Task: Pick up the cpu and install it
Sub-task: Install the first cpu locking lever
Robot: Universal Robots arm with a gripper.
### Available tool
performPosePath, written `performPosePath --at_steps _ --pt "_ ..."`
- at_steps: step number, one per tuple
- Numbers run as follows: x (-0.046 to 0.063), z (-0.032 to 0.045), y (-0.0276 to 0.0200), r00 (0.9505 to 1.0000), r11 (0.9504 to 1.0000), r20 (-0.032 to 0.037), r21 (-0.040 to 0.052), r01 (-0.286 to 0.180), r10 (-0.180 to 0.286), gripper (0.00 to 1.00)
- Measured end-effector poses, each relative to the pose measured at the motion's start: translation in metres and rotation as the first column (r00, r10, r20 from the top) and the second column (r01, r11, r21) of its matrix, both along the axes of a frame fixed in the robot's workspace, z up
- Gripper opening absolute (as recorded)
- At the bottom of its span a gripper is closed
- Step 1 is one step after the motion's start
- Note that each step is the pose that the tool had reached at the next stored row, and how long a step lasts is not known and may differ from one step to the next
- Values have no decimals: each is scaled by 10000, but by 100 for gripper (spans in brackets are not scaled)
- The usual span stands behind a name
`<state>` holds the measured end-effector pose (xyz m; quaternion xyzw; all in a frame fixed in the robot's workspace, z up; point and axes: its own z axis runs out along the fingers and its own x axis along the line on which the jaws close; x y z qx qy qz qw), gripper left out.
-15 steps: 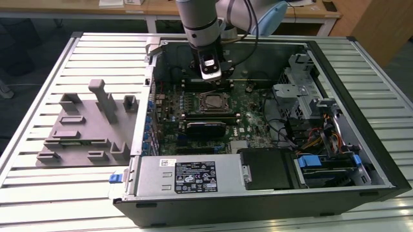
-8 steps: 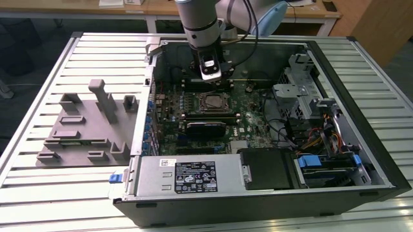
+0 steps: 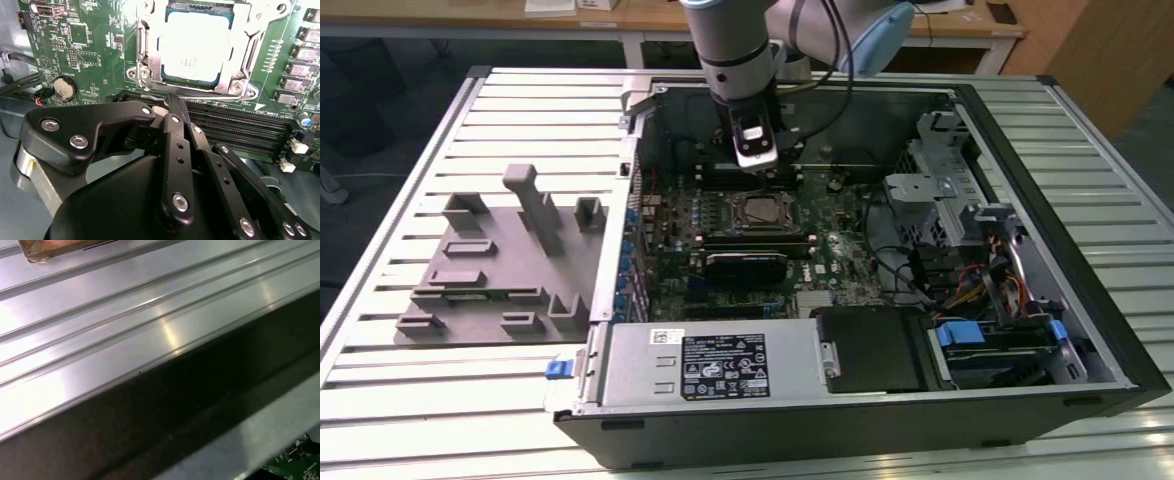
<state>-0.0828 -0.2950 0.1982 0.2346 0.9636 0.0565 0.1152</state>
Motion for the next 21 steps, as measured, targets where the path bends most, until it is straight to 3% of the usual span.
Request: performPosePath --at_steps 21 --pt "1 -53 -2 10000 9997 20 -248 -17 17 11"
